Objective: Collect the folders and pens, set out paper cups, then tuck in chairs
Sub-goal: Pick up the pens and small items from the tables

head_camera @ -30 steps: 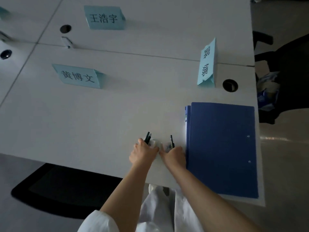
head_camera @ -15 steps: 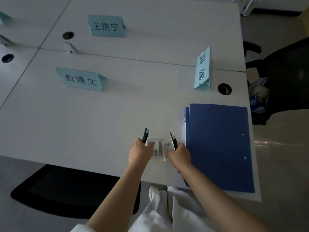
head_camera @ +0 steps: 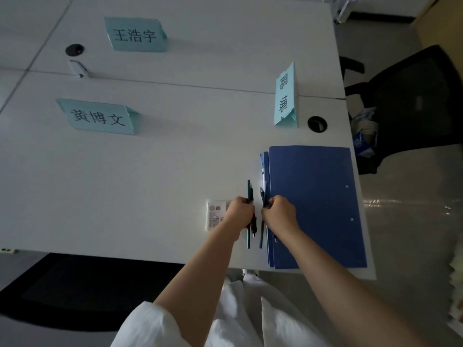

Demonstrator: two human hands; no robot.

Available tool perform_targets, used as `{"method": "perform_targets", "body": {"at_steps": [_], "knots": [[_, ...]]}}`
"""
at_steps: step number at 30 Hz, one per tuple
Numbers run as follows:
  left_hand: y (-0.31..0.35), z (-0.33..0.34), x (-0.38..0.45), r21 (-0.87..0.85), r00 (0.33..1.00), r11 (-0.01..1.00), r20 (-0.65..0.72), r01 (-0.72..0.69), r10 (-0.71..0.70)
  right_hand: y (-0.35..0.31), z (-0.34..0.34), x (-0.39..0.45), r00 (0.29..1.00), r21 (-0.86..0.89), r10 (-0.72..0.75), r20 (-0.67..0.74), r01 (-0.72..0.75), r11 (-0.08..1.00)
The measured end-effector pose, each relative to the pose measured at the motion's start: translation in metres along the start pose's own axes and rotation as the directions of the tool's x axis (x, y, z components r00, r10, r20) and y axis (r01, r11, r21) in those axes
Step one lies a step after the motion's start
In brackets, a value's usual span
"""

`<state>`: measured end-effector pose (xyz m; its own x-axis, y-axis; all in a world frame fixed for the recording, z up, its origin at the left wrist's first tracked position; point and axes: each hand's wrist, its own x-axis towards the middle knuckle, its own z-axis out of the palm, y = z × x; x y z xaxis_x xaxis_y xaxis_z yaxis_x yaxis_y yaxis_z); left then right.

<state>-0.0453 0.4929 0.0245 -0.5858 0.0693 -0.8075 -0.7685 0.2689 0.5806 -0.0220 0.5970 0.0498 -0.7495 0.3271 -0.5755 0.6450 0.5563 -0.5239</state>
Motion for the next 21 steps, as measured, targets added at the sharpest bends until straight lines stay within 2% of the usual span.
{"method": "perform_targets", "body": {"at_steps": [4, 11, 16, 21], "knots": [[-0.003, 0.006, 0.0, 0.05, 1.0, 0.999, -0.005, 0.006, -0.005, 0.004, -0.005, -0.007, 1.0, 0.041, -0.023, -0.01, 0.023, 0.999], [-0.011, 0.011, -0.005, 0.178, 0.988, 0.983, -0.141, -0.042, 0.068, 0.019, -0.026, -0.014, 0.996, 0.119, -0.087, 0.037, 0.082, 0.989], [-0.01, 0.04, -0.019, 0.079, 0.964, 0.99, -0.23, -0.119, 0.134, 0.055, -0.068, -0.004, 0.99, 0.178, -0.12, 0.073, 0.105, 0.978], [-0.012, 0.119, -0.034, 0.023, 0.927, 0.98, -0.32, -0.196, 0.193, 0.123, -0.131, 0.015, 0.988, 0.254, -0.14, 0.064, 0.12, 0.96]]}}
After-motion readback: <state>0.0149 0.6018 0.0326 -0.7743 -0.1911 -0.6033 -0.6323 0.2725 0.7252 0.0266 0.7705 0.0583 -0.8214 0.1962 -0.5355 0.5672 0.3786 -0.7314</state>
